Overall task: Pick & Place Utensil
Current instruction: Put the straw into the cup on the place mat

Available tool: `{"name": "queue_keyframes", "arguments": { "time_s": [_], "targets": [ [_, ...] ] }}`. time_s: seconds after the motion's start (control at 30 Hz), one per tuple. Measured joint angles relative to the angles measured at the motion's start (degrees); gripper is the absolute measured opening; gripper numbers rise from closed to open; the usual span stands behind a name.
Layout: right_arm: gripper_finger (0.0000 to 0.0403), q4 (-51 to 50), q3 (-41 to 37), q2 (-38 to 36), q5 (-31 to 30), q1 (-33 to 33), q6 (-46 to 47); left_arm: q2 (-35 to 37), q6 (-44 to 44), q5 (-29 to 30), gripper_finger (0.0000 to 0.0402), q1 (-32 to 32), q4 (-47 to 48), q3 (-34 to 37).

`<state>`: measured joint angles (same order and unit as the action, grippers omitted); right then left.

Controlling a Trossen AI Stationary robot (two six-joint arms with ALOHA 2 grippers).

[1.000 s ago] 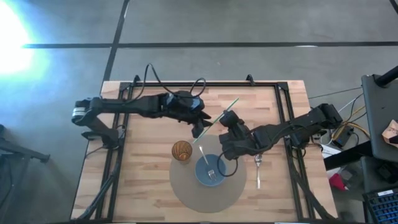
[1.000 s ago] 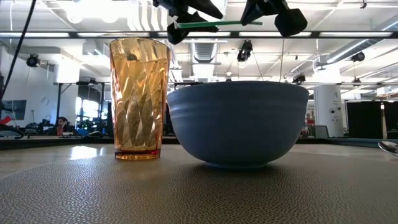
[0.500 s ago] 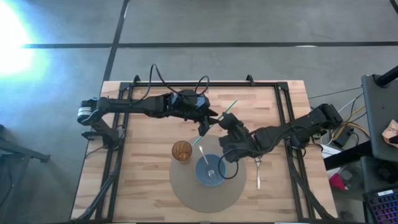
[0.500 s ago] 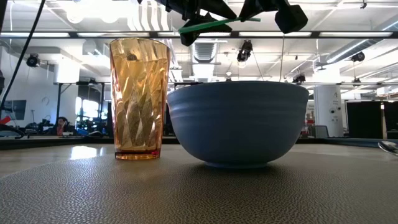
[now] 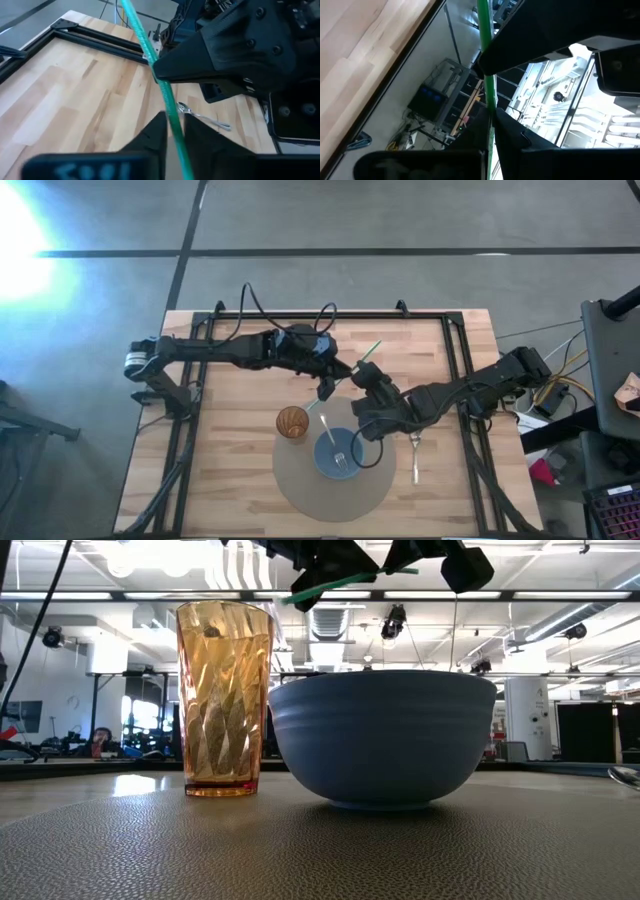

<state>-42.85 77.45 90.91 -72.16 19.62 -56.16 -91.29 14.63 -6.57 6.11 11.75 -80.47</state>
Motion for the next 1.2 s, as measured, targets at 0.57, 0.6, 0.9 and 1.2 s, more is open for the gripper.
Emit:
{"name": "queue_keyframes", "arguments": {
  "time_s": [0.57, 0.6, 0.9, 1.2],
  "targets": [
    [0.0014, 0.0, 0.0, 0.0, 0.1, 0.0, 3.2, 0.0, -2.0, 0.0, 0.0001, 0.0, 0.1, 0.1],
    [0.0016, 0.0, 0.0, 0.0, 0.1, 0.0, 3.9, 0.0, -2.0, 0.0, 0.0001, 0.0, 0.2, 0.1],
    [0.0086, 0.0, 0.0, 0.0, 0.1, 0.0, 6.8, 0.0, -1.9, 0.0, 0.0, 0.0, 0.3, 0.1],
    [0.0134, -0.1, 0.0, -1.6, 0.1, 0.0, 10.4, 0.4, -1.8, 0.1, 0.0, 0.8, 1.0, 0.1]
  ]
}}
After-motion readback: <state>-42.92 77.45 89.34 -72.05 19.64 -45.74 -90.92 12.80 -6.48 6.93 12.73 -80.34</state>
